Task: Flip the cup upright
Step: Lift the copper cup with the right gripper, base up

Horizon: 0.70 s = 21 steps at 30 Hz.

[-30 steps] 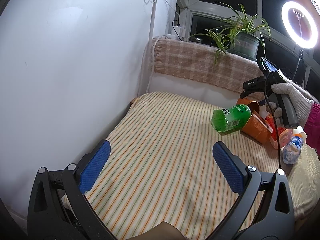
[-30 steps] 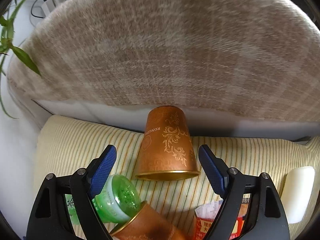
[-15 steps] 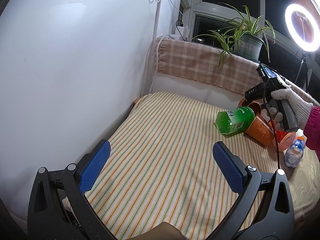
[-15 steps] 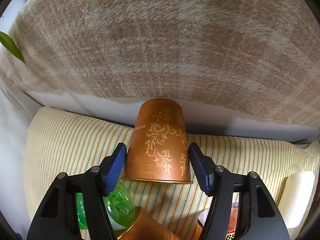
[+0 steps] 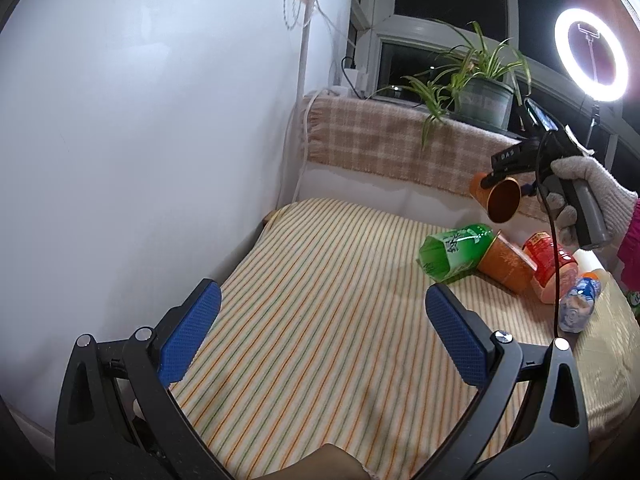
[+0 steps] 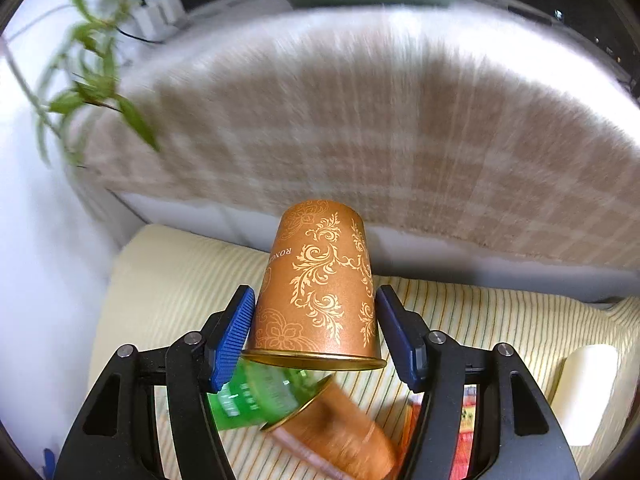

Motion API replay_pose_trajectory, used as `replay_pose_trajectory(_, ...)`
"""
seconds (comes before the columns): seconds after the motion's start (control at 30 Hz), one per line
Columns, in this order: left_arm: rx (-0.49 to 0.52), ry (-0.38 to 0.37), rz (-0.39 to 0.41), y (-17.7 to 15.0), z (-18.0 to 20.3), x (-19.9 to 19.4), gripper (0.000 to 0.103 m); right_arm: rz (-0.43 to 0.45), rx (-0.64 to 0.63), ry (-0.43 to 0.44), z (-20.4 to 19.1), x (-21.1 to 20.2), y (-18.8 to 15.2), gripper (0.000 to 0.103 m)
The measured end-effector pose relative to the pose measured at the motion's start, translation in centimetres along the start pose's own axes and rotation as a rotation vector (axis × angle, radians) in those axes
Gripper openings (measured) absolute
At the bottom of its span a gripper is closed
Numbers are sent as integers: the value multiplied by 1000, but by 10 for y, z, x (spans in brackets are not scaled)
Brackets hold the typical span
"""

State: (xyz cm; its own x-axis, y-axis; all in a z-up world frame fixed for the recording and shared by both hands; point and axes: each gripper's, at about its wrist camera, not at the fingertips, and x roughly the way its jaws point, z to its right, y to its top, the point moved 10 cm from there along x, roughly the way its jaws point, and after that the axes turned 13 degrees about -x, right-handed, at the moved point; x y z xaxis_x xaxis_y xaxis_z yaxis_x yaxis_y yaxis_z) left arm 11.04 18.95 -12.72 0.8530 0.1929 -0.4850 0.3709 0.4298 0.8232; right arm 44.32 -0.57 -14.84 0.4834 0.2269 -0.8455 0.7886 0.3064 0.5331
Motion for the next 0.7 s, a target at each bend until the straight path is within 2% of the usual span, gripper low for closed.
replay_pose_trajectory(0.13,19,-16,12,4,5,-9,103,59,-46,46,-8,-40,-5,62)
replay_pose_trajectory(0.3,64,-54,6,7,15,-19,103,98,-173,190,-33,-81,-19,62)
replay_pose_trajectory(0.43,91,-87,-14,7,24,-26,103,81,-333,295,-52,-89,-67,62)
replay_pose_trajectory(0.57,125,-117,-42,2,37,-29,103,28,-502,338,-63,-82,-113,62)
replay_pose_trajectory(0.7,178,-181,-106,-13,57,-30,103,-28,-643,396,-72,-86,-156,62)
